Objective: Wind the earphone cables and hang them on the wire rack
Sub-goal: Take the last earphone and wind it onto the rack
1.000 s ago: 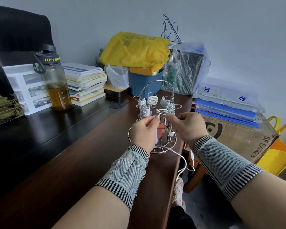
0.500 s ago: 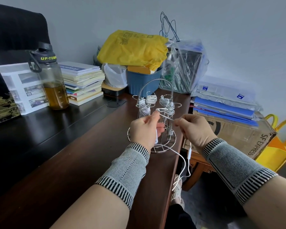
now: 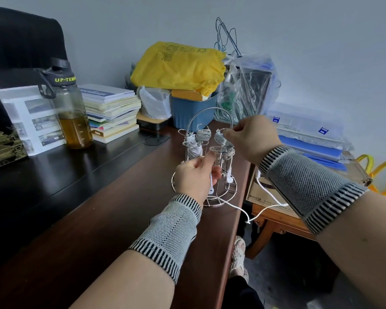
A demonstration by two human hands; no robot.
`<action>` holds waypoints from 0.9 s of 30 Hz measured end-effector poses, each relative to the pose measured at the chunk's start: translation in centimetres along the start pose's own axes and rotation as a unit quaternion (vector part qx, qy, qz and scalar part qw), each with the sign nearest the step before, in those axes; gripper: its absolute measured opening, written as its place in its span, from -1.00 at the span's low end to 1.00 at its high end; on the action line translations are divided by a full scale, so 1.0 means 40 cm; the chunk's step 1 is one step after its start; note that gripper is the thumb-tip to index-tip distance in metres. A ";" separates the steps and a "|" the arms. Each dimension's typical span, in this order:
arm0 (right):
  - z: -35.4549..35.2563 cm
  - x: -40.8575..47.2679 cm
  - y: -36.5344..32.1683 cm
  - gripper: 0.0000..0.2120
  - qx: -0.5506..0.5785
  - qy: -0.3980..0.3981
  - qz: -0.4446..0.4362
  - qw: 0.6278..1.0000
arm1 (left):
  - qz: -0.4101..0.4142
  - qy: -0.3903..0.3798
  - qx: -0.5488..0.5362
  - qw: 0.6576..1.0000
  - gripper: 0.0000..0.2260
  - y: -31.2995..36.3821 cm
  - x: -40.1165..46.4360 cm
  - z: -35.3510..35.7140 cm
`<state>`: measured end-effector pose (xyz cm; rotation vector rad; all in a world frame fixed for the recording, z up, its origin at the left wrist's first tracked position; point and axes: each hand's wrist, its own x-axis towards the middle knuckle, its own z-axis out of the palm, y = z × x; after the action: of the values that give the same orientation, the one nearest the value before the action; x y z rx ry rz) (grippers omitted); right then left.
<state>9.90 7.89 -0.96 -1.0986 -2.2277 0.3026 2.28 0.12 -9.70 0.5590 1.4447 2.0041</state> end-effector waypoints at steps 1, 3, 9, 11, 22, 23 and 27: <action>0.002 0.008 -0.016 -0.74 -0.013 -0.024 -0.003 1.000 | 0.000 -0.004 -0.001 1.000 -0.80 -0.001 -0.001 0.001; 0.010 0.014 -0.049 -0.77 -0.042 -0.074 -0.018 0.996 | 0.005 -0.010 0.001 1.000 -0.78 -0.005 0.003 0.000; 0.035 -0.038 -0.105 -0.86 -0.181 -0.075 -0.115 0.974 | 0.016 -0.007 0.039 0.999 -0.73 -0.012 0.016 -0.001; 0.034 -0.068 -0.112 -0.85 -0.226 -0.060 -0.171 0.957 | 0.030 -0.004 0.058 0.998 -0.65 -0.017 0.024 -0.009; 0.107 -0.152 0.034 -0.93 -0.122 0.064 -0.278 0.951 | -0.012 0.000 0.002 1.000 -0.77 -0.010 0.017 -0.020; 0.107 -0.156 0.051 -0.91 -0.065 0.064 -0.262 0.961 | -0.011 0.002 0.007 1.000 -0.72 -0.007 0.016 -0.019; 0.087 -0.135 0.093 -0.89 0.089 0.030 -0.105 0.990 | 0.026 -0.006 0.063 0.998 -0.31 -0.011 0.018 -0.014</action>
<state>12.55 6.25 -7.71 -0.7619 -2.1924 0.3653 1.49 0.32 -10.29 0.6668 1.5735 1.9550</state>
